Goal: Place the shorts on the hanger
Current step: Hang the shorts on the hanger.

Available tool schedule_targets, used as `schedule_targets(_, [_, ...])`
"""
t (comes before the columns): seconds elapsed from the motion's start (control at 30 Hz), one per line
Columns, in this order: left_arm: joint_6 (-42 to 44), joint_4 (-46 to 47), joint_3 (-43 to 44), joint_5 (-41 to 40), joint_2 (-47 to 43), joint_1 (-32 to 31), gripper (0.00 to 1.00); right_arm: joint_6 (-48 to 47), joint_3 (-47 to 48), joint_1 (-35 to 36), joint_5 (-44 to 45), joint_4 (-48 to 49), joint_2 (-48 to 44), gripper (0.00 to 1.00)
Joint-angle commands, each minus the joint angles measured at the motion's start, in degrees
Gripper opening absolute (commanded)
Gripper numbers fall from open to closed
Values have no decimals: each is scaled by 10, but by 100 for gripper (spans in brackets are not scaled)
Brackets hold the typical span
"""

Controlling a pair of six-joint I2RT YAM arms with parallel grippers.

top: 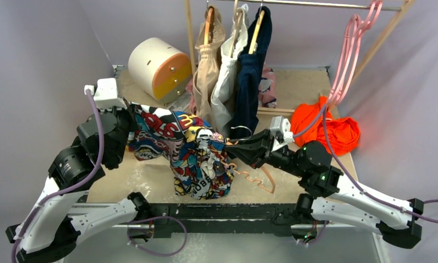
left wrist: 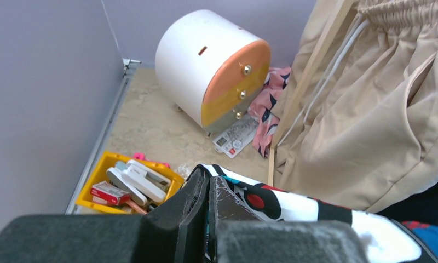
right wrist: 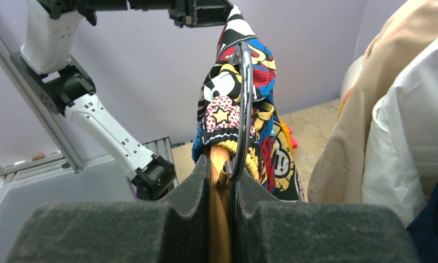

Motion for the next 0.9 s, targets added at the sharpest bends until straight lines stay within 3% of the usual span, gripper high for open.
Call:
schedule_targets(0.0, [39, 61, 39, -18, 23, -2, 0, -1, 46, 1, -43, 36, 3, 0])
schedule_targets(0.13, [45, 70, 47, -28, 39, -2, 0, -2, 54, 1, -63, 34, 13, 0])
schedule_targets(0.33, [89, 86, 72, -119, 50, -1, 0, 6, 42, 2, -60, 38, -14, 0])
schedule_targets(0.53, [93, 87, 44, -151, 48, -2, 0, 13, 23, 1, -37, 62, -47, 0])
schedule_targets(0.73, [66, 71, 13, -145, 41, -1, 0, 14, 19, 1, -30, 54, -61, 0])
schedule_targets(0.87, [62, 73, 13, -50, 32, -2, 0, 16, 20, 1, -34, 52, -59, 0])
